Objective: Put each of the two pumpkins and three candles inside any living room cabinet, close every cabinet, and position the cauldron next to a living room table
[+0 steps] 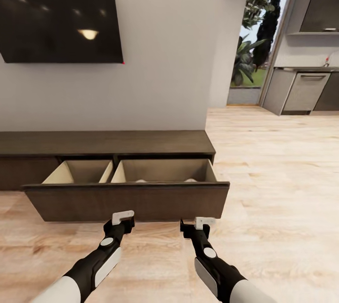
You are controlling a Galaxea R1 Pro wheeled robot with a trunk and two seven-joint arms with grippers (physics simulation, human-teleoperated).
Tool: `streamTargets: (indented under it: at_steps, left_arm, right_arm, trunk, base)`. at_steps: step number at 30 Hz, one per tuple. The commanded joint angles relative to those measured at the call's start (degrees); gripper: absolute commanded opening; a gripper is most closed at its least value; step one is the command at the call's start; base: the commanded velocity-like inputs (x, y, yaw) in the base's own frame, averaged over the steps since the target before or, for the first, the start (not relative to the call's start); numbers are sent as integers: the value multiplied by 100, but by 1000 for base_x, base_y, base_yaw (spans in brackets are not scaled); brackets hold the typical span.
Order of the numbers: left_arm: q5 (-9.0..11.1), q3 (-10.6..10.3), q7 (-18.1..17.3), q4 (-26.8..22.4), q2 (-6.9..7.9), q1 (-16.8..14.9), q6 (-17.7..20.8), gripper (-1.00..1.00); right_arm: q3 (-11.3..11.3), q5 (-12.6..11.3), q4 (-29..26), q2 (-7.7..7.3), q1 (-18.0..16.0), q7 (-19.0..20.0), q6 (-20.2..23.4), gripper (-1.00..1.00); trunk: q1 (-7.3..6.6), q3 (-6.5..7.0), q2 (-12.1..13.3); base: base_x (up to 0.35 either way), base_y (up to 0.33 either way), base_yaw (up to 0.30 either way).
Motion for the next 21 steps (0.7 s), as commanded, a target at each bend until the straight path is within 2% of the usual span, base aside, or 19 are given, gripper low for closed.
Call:
streamTargets:
  at_steps: [1, 14, 21]
  left_arm:
    - [60, -47, 40, -2, 9, -6, -34, 100]
    - [58, -42, 45, 12, 13, -6, -28, 100]
    - [58, -40, 46, 7, 16, -6, -38, 100]
  right_arm:
    - [46, -51, 3, -3, -7, -37, -30, 100]
    - [42, -51, 3, -3, -11, -29, -34, 100]
    - [42, -51, 3, -3, -10, -28, -34, 100]
  trunk:
    - [2, -5, -2]
    - [2, -5, -2]
    - [2, -5, -2]
  base:
    - [265, 0, 0]
    - [268, 0, 0]
    - [116, 0, 0]
